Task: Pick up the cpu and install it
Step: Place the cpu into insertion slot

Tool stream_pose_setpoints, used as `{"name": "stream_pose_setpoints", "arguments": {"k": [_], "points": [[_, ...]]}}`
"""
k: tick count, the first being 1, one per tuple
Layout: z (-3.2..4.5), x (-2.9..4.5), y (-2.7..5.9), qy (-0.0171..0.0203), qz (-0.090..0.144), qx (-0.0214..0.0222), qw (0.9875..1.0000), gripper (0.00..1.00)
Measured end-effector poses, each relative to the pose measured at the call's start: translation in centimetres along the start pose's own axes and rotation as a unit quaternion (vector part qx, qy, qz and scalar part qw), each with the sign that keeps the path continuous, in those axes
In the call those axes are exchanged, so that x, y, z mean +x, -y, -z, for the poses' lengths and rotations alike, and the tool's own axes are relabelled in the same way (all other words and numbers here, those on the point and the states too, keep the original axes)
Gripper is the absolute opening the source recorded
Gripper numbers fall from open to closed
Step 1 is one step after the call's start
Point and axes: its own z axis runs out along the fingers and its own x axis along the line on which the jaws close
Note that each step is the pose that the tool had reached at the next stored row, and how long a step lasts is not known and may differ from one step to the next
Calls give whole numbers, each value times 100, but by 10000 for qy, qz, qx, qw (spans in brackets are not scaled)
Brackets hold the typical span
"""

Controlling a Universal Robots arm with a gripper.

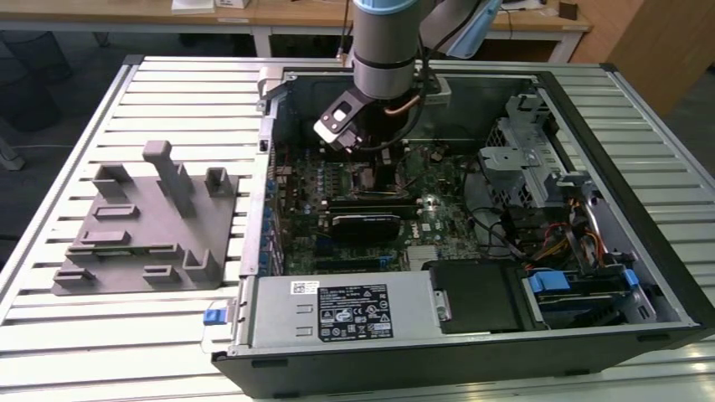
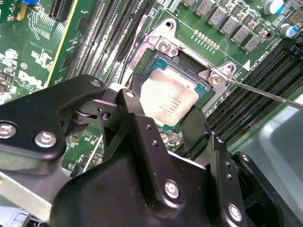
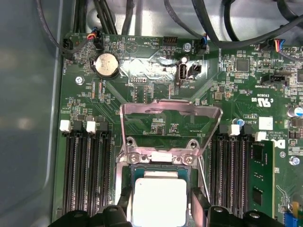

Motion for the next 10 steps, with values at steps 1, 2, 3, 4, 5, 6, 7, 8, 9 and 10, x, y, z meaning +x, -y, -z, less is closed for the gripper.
{"name": "stream_pose_setpoints", "arguments": {"k": [1,2,3,4,5,6,7,8,9,10], "points": [[20,-1,-1,-1,0,-1,10000,60],[43,-1,-2,-1,0,-1,10000,60],[63,-2,-3,-1,0,0,10000,60],[80,-3,-4,-1,0,0,10000,60],[93,-3,-5,-1,0,0,10000,60],[101,-3,-5,0,0,1,10000,58],[104,-3,-6,0,0,0,10000,58],[106,-3,-6,0,0,0,10000,52],[109,-3,-6,1,0,1,10000,52],[114,-4,-6,1,0,1,10000,46]]}}
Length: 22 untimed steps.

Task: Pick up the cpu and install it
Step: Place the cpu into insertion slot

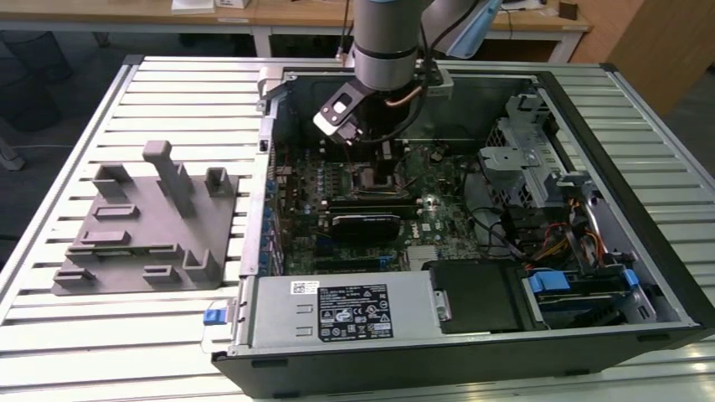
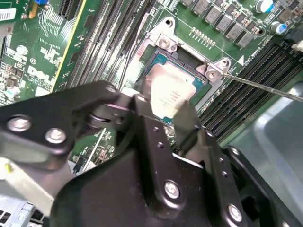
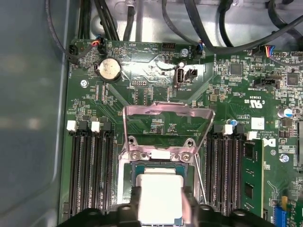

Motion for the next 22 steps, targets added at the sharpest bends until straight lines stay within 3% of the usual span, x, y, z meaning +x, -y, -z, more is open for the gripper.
{"name": "stream_pose_setpoints", "arguments": {"k": [1,3,4,9,22], "points": [[5,0,0,0,0,0,10000,46],[16,0,-1,0,0,0,10000,35],[22,0,-1,0,0,0,10000,35],[53,-1,-3,0,0,0,10000,11],[117,-3,-6,8,0,0,10000,11]]}}
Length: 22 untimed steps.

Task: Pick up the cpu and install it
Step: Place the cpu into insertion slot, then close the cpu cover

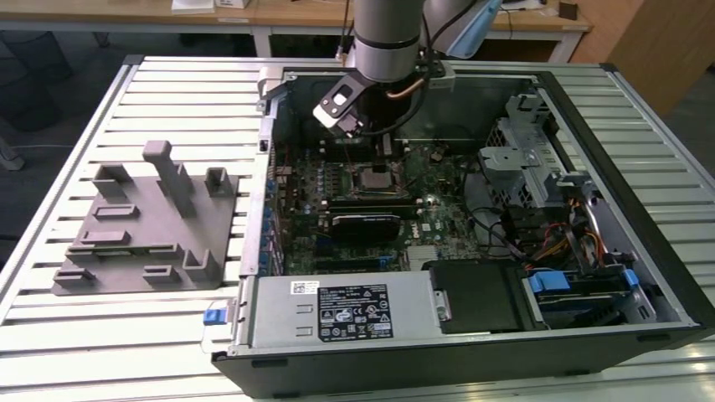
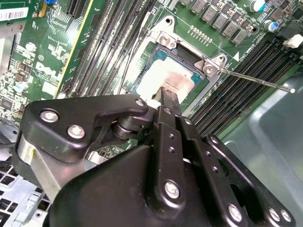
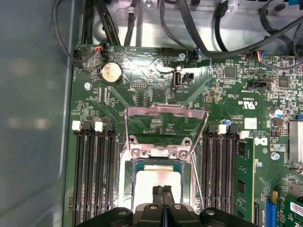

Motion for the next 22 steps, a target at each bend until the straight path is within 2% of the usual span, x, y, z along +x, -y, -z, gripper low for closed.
{"name": "stream_pose_setpoints", "arguments": {"k": [8,22], "points": [[31,-1,-1,1,0,0,10000,11],[185,-6,-9,1,0,0,10000,11]]}}
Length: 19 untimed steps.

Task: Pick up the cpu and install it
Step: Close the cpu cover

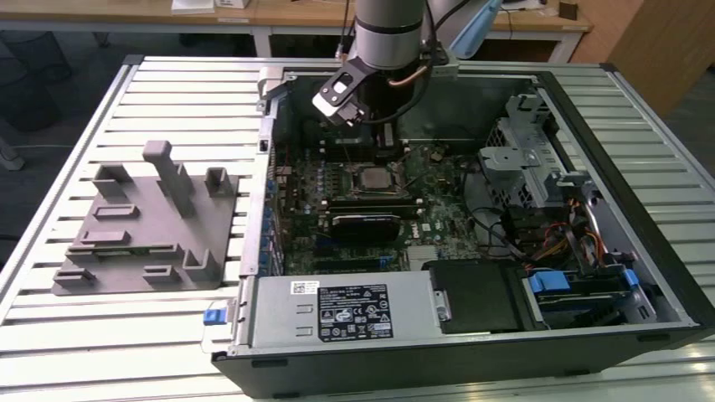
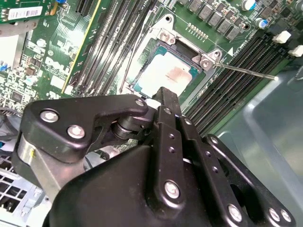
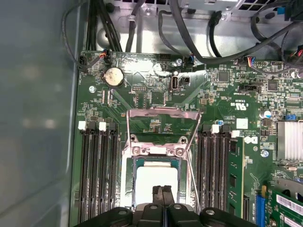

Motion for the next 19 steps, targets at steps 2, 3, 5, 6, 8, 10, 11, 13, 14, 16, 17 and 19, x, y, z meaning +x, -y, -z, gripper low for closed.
{"name": "stream_pose_setpoints", "arguments": {"k": [2,3,5,6,8,10,11,13,14,16,17,19], "points": [[32,-1,-1,0,0,0,10000,11],[46,-2,-2,1,0,0,10000,11],[67,-2,-3,1,0,0,10000,11],[74,-3,-4,1,0,0,10000,11],[89,-3,-5,0,0,0,10000,11],[102,-4,-5,1,0,1,10000,11],[111,-4,-6,1,0,0,10000,11],[134,-5,-7,0,0,0,10000,11],[147,-5,-7,0,0,0,10000,11],[172,-6,-9,0,0,0,10000,11],[184,-7,-9,1,0,0,10000,11],[202,-7,-10,1,0,0,10000,11]]}}
